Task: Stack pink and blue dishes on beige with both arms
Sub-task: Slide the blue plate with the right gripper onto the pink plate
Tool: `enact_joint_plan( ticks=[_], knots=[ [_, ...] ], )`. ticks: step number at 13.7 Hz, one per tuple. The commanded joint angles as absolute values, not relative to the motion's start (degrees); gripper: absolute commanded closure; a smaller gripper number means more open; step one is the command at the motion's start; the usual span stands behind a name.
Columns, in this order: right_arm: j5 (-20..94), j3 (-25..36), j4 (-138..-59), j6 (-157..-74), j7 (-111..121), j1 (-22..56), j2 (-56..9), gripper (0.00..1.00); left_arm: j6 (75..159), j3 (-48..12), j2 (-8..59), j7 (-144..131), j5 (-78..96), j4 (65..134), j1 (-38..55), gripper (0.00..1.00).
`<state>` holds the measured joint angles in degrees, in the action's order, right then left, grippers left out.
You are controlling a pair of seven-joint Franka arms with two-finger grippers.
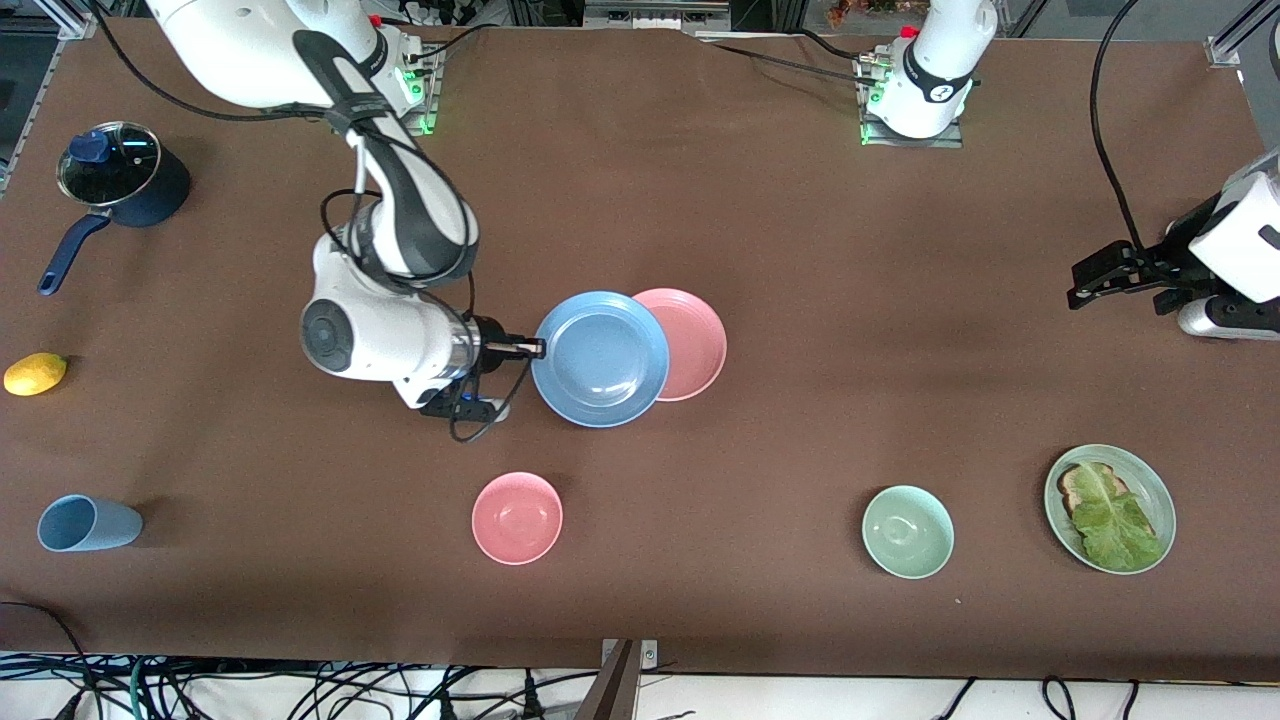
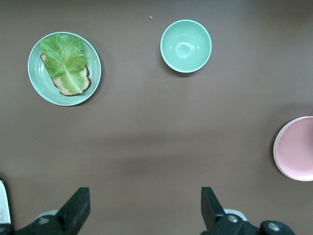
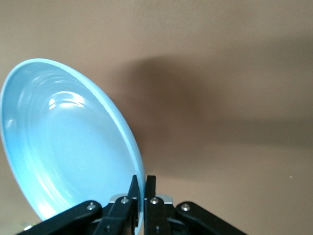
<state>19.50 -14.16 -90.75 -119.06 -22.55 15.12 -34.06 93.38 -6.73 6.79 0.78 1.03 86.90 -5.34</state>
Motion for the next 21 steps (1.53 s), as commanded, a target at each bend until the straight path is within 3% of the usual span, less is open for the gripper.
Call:
enact_joint_plan(
  ticks=[1, 11, 21],
  knots=[
    [11.02, -13.71, -91.58, -120.50, -26.10, 18.36, -34.28, 1.00, 93.69, -6.50, 3.25, 0.70, 1.67, 90.26, -4.49, 0.00],
    [3.26, -13.71, -91.41, -128.04, -32.16, 27.15, -37.17, 1.00, 93.43, -6.59, 4.66, 0.70, 1.58, 89.47, -4.13, 0.00],
    [2.29, -13.71, -91.49, -129.81, -32.52, 28.83, -37.97, 1.00, 93.43, -6.68, 5.19, 0.70, 1.58, 89.03, -4.75, 0.00]
  ],
)
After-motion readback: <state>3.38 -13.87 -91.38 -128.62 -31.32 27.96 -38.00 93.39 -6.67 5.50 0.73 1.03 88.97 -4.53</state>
